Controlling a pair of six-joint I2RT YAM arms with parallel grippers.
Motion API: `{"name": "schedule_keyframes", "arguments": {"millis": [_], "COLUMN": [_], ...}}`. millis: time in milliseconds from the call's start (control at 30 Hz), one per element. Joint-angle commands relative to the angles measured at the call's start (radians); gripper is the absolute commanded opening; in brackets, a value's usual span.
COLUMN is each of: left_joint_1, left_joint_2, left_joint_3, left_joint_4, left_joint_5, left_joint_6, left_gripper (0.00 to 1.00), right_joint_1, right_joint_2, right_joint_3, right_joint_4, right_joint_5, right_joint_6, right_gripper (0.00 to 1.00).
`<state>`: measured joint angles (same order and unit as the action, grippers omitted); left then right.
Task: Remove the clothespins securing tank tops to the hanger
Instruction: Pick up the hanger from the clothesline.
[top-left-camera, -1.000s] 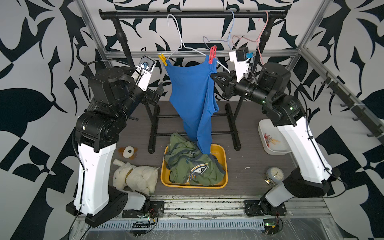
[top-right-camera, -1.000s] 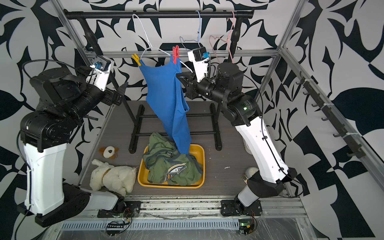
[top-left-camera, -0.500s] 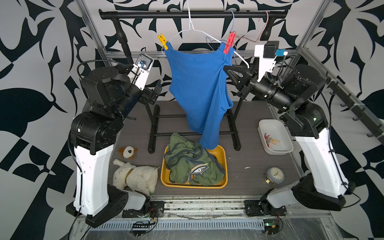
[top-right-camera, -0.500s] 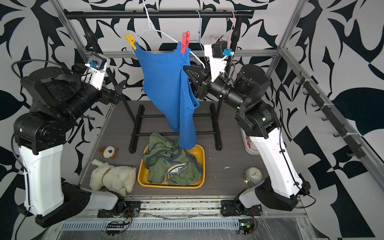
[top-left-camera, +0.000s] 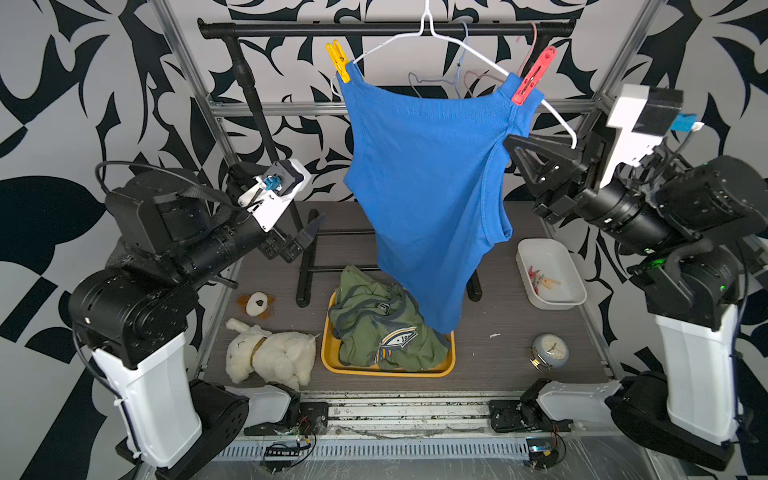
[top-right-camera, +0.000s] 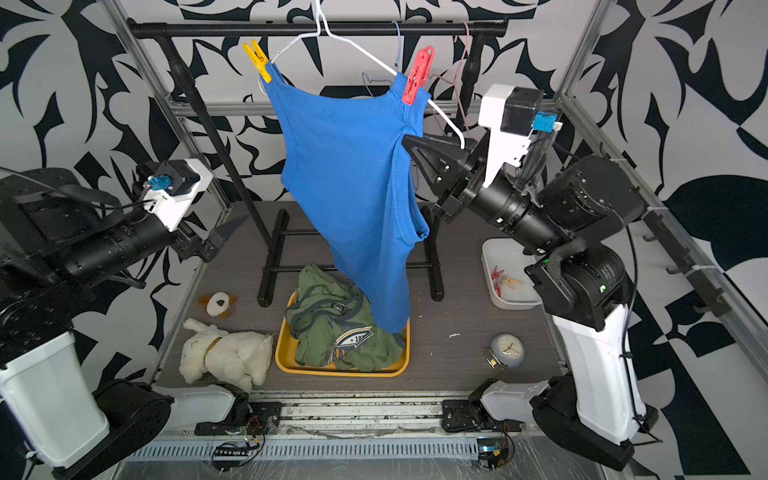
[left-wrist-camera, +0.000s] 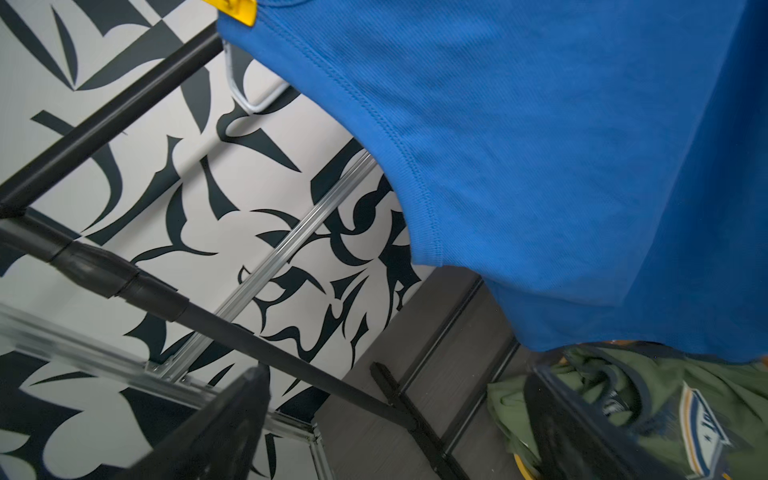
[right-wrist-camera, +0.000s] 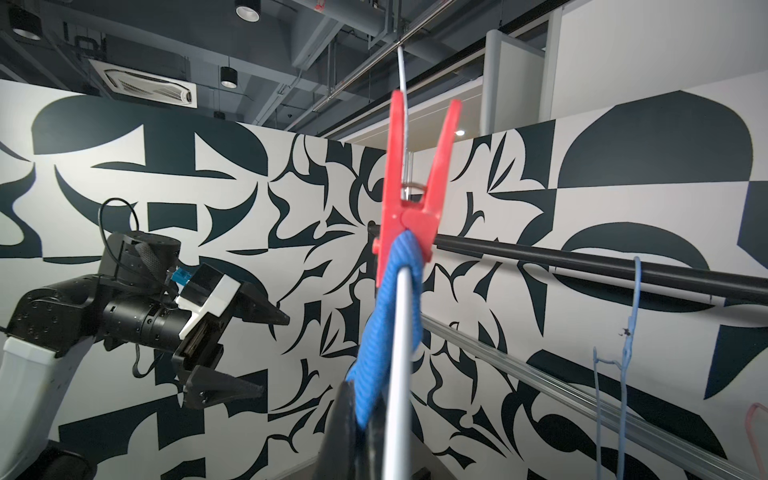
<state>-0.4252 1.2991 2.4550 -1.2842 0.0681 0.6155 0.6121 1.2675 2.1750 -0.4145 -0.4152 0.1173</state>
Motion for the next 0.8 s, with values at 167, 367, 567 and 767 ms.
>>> {"name": "schedule_keyframes", "arguments": {"millis": [167,367,567,767], "left_joint_1": [0.004,0.005,0.005,0.003], "left_joint_2": [-0.017,-0.001,0.012,0.026], "left_joint_3": [0.125,0.168,0.125,0.146], "left_joint_4": [-0.056,0.024,0.117,0.177], "left_joint_5": [0.118,0.115,0.008,-0.070], "left_joint_6": [-0.034,-0.107,-0.127,-0.131], "left_gripper": [1.00,1.00,0.99,0.99], "right_joint_1": [0.000,0.000,-0.001,-0.001], "right_joint_2": [-0.083,-0.094,-0.105,-0.119], "right_joint_3": [-0.084,-0.147,-0.238,-0.304], "right_joint_4": [0.112,0.146,0.222,0.291], "right_joint_5": [-0.049,-0.109,-0.135,-0.160], "right_joint_6": [0.050,0.087,0.138,0.175], "right_gripper": [0.00,0.00,0.00,0.00]}}
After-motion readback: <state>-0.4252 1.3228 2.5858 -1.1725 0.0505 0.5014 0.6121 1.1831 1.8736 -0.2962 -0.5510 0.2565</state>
